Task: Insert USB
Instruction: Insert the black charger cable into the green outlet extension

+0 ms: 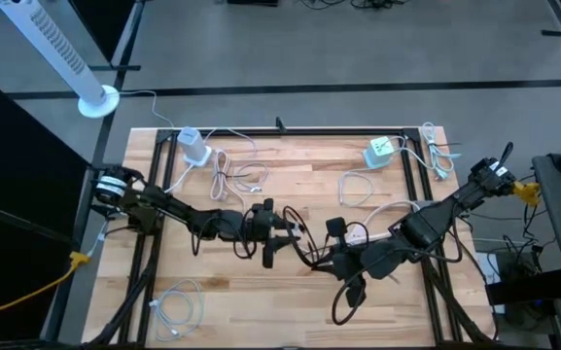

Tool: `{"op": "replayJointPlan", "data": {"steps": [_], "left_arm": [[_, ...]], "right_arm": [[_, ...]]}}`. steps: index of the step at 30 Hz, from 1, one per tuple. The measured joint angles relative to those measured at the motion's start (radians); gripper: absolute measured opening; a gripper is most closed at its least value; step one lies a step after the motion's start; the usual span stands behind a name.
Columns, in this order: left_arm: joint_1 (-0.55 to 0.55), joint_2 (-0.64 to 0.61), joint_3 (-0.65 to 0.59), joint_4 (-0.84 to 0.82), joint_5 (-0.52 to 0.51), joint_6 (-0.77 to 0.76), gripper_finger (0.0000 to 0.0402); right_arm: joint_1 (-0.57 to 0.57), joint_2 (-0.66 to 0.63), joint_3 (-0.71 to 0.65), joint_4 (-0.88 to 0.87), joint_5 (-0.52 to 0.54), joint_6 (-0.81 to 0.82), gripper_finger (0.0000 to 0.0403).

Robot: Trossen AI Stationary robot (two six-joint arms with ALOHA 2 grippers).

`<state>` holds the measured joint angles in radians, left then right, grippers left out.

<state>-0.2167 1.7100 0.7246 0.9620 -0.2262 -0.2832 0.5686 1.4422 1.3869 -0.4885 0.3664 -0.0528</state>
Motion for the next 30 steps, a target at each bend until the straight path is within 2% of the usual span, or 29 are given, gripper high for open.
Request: {"op": "replayJointPlan", "data": {"steps": [10,15,19,30], "left_arm": [[0.027,0.000,-0.001,-0.020,-0.035,0.005,0.0220],[0.033,0.000,0.016,-0.030,-0.096,0.036,0.0237],[0.036,0.000,0.034,-0.081,-0.159,0.067,0.0228],[0.038,0.000,0.074,-0.219,-0.221,0.092,0.0182]], "right_arm": [[0.000,0.000,0.000,-0.001,0.000,0.000,0.0005],[0.000,0.000,0.000,-0.001,0.001,0.000,0.0005],[0.000,0.000,0.000,-0.001,0.001,0.000,0.0005],[0.000,0.000,0.000,-0.001,0.001,0.000,0.0005]]}}
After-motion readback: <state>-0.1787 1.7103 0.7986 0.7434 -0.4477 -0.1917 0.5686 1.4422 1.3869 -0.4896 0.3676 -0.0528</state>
